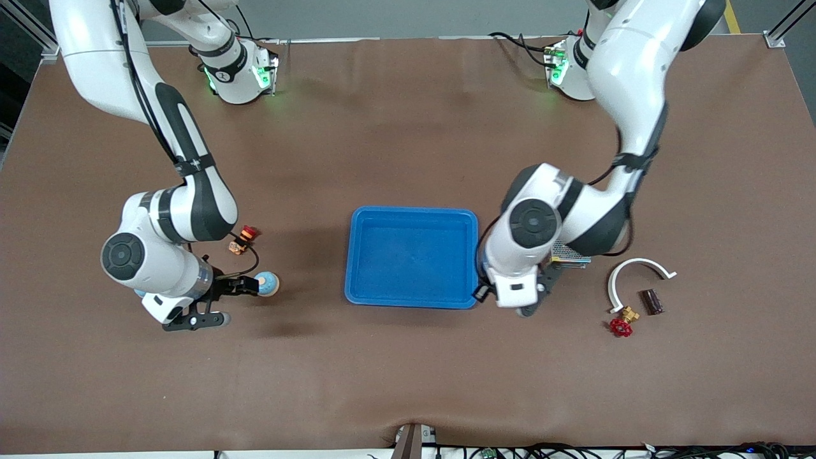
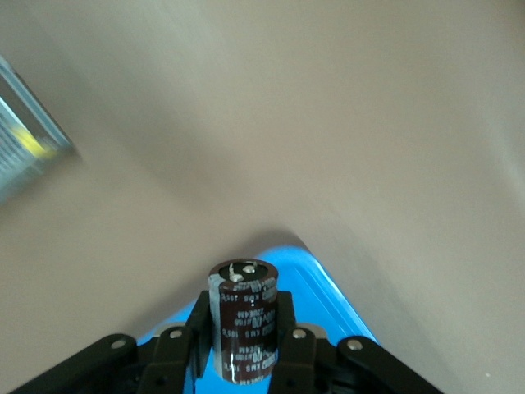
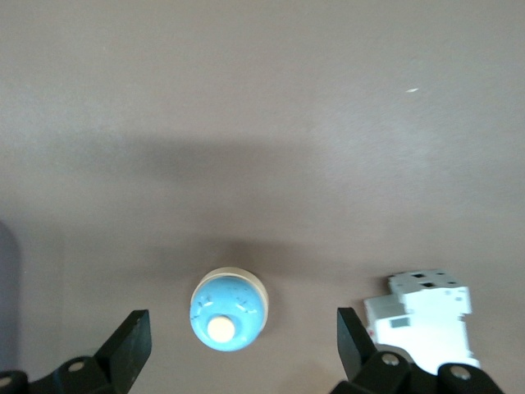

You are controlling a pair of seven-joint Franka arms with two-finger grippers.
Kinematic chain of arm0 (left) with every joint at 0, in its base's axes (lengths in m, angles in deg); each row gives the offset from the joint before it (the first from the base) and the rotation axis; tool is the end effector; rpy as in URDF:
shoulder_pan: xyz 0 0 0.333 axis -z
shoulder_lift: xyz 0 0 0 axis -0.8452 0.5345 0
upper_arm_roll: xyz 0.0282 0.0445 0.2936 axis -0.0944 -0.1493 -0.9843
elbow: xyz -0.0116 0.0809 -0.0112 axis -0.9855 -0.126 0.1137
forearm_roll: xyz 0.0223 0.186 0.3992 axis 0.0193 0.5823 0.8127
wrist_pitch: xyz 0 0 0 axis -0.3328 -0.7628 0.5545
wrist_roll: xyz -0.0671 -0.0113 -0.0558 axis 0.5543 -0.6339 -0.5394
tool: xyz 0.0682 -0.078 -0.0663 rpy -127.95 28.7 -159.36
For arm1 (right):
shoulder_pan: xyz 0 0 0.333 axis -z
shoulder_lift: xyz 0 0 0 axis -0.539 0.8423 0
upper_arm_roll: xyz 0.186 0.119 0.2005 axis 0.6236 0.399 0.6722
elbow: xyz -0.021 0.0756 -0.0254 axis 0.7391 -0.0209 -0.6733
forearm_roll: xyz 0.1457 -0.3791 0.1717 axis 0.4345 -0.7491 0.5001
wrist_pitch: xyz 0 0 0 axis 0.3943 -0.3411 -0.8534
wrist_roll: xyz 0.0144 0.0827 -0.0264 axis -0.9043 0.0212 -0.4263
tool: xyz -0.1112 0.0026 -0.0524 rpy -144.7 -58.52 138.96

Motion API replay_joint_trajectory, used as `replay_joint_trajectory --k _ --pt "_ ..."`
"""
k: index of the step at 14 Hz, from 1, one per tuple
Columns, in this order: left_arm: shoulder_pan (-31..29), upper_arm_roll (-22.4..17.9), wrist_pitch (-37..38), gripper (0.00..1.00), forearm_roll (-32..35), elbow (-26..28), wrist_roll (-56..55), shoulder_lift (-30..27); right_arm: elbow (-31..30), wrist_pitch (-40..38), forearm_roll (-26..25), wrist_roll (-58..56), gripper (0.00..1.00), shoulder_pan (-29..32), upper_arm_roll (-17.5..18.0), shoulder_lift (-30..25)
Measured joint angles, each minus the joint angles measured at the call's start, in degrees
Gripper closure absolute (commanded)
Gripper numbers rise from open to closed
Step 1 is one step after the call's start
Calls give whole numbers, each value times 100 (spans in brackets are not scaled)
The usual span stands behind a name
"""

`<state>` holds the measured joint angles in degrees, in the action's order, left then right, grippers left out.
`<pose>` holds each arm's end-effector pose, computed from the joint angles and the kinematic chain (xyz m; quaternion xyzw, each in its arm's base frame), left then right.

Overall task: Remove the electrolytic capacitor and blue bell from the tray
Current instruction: 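Set the bell beside the breaker while the left gripper lifts the capacitor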

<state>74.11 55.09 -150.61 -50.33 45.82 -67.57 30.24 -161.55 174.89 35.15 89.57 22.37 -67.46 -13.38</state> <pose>0.6885 -0.3563 0.2987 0.9077 0.4195 0.0062 0.0089 0.7205 0.1122 0.2362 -0.9983 -0.0485 0.0065 0.0330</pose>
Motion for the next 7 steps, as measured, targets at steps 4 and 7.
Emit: replay_joint_trajectory --k 4,7 --pt "-628 12 856 82 -128 46 1384 -477 530 -565 -46 -91 0 279 -35 -70" --pt "-1108 17 1057 81 -153 350 2410 -769 594 -622 -46 -308 0 795 -51 -221"
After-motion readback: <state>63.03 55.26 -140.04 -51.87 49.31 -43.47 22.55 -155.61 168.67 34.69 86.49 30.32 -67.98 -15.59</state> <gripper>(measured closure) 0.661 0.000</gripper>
